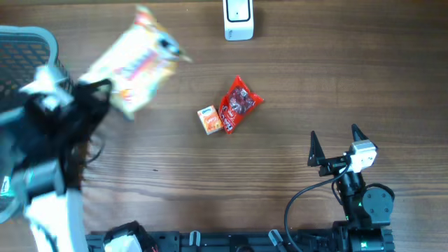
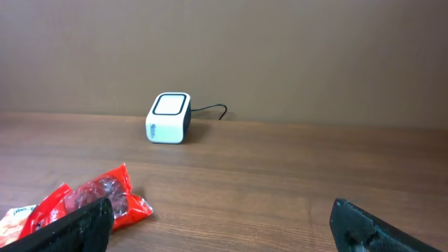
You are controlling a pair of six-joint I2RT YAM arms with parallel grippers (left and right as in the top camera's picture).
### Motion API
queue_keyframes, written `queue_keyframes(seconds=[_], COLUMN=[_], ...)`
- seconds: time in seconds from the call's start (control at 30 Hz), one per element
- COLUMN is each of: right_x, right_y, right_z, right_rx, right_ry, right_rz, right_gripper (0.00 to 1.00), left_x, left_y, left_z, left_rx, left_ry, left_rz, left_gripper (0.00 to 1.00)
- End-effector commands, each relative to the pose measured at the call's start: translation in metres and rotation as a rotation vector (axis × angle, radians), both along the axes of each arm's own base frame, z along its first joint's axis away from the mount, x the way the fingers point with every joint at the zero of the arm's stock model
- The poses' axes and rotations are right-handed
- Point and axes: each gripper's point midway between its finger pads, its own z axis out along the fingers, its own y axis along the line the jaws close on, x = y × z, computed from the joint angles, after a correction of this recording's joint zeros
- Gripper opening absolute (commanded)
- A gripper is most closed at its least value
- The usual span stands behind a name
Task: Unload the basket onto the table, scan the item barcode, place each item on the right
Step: 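Lift cream snack bag out and drop it right of red bag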
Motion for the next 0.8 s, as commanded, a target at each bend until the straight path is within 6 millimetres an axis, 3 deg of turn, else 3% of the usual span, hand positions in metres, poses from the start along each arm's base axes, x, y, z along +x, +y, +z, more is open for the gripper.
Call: queue_keyframes(seconds=[0.0,0.1,0.17,0.2,0.23,0.27,0.3,0.4,0.53,0.57,0.6,0.63,0.77], right_x=[0.0,0.0,0.0,0.0,0.0,0.0,0.0,0.0,0.0,0.0,0.0,0.0,0.0], right_y=[-0.001,-0.001,-0.001,-0.001,-0.001,-0.001,-0.001,-0.001,-0.001,-0.001,-0.001,-0.001,-0.001], right_z=[0.001,0.001,0.001,0.001,0.001,0.001,0.001,0.001,0.001,0.001,0.001,0.001,0.001], right_rx=[0.005,0.004,0.004,0.004,0.004,0.005,0.004,0.004,0.005,0.004,0.005,0.005,0.005], right_ry=[-0.006,-0.006,-0.006,-0.006,-0.006,-0.006,-0.006,-0.006,-0.006,-0.006,-0.006,-0.006,-0.006], right_rz=[-0.008,-0.008,-0.008,-0.008,-0.008,-0.008,-0.008,-0.008,-0.008,-0.008,-0.008,-0.008,-0.008], right_gripper=[1.0,1.0,1.0,1.0,1.0,1.0,1.0,1.0,1.0,1.0,1.0,1.0,1.0], left_x=[0.021,0.028,0.032,0.033,0.036,0.041,0.047,0.069,0.07,0.06,0.041,0.022,-0.044], left_y=[-0.077,-0.144,-0.185,-0.2,-0.205,-0.206,-0.203,-0.179,-0.134,-0.111,-0.053,-0.006,0.128], left_z=[-0.061,-0.148,-0.193,-0.207,-0.208,-0.203,-0.194,-0.12,0.022,0.061,0.104,0.126,0.169], left_rx=[-0.031,0.026,0.049,0.058,0.059,0.057,0.053,0.037,0.088,0.157,0.263,0.332,0.497], left_ry=[0.198,0.423,0.473,0.475,0.456,0.428,0.401,0.237,-0.126,-0.235,-0.301,-0.31,-0.217], left_rz=[-0.241,-0.397,-0.498,-0.533,-0.542,-0.541,-0.532,-0.465,-0.321,-0.232,0.037,0.249,0.827], left_gripper=[0.04,0.04,0.04,0.19,0.49,1.0,1.0,1.0,1.0,1.0,1.0,1.0,1.0])
